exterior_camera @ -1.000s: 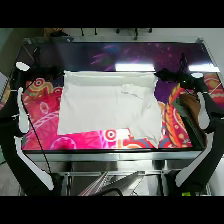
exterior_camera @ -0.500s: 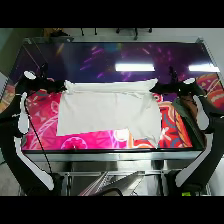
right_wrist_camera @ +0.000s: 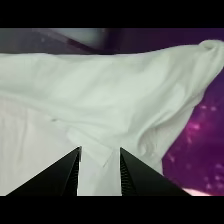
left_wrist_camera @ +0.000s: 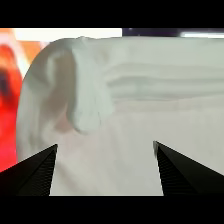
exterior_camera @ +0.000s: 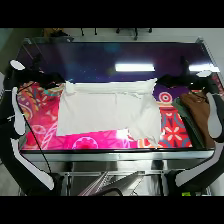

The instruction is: Fold the shirts.

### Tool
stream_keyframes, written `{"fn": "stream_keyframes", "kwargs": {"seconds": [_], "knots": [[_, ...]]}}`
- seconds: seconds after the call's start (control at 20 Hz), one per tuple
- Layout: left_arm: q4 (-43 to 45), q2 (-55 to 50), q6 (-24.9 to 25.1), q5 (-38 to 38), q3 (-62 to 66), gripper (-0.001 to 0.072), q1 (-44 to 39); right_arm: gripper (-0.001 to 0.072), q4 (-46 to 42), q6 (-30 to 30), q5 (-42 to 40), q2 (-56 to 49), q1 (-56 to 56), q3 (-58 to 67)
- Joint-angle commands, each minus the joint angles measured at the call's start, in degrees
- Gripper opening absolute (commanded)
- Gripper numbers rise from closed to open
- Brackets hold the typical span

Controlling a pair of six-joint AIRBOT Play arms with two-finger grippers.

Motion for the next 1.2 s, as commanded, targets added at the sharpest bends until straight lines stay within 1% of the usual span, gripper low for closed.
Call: {"fn": "stream_keyframes", "kwargs": {"seconds": [0.0, 0.1, 0.25, 0.3, 0.35, 0.4, 0.55, 0.7, 0.85, 0.9, 0.95, 1.0, 1.05, 1.15], "knots": [[0.7, 7.4, -0.1, -6.1, -8.3, 0.0669, 3.2, 0.03, -5.0, 2.6, 7.5, 7.1, -4.7, -4.5], [0.7, 13.4, 1.2, -5.9, -22.4, 0.0669, 5.8, 0.03, -5.2, 2.6, 9.2, 11.3, -7.5, -13.1], [0.7, 21.9, 4.8, 0.5, -44.7, 0.0669, 10.2, 0.03, -6.1, 2.2, 7.2, 18.9, -12.8, -27.7], [0.7, 23.8, 5.8, 2.8, -50.3, 0.0668, 11.5, 0.0306, -6.2, 2.9, 5.8, 21.5, -15.1, -32.2], [0.7, 25.5, 6.8, 5.2, -55.3, 0.0668, 12.8, 0.0388, -6.2, 3.8, 4.7, 23.4, -17.0, -35.8], [0.6, 26.6, 8.0, 7.1, -59.1, 0.0668, 13.6, 0.0464, -6.2, 4.0, 3.6, 25.2, -18.5, -39.5], [0.0, 27.7, 9.6, 11.0, -65.9, 0.0668, 14.2, 0.046, -6.1, 3.9, 2.9, 27.4, -19.4, -47.1], [-0.5, 27.6, 9.8, 13.9, -67.8, 0.0667, 11.6, 0.046, -5.3, 3.4, 1.6, 27.4, -17.0, -52.3], [-3.8, 27.6, 10.6, 15.8, -67.2, 0.0455, 7.6, 0.046, -5.3, 3.5, -1.9, 27.3, -12.2, -55.1], [-4.2, 27.6, 10.6, 16.1, -66.5, 0.0359, 6.2, 0.0459, -5.3, 3.5, -3.2, 27.1, -10.5, -55.4], [-4.0, 27.6, 10.6, 16.0, -65.5, 0.0203, 5.0, 0.046, -5.3, 3.7, -4.4, 26.6, -8.9, -55.4], [-3.9, 27.6, 10.9, 15.8, -64.5, 0.0032, 4.0, 0.0459, -5.3, 3.7, -5.4, 26.0, -7.5, -55.4], [-3.9, 27.6, 11.0, 15.5, -63.2, 0.0017, 3.2, 0.0459, -5.3, 3.7, -6.2, 25.2, -6.5, -55.4], [-3.9, 27.6, 11.0, 14.9, -61.1, 0.0017, 2.7, 0.0459, -4.9, 3.7, -6.3, 23.8, -5.5, -55.4]]}}
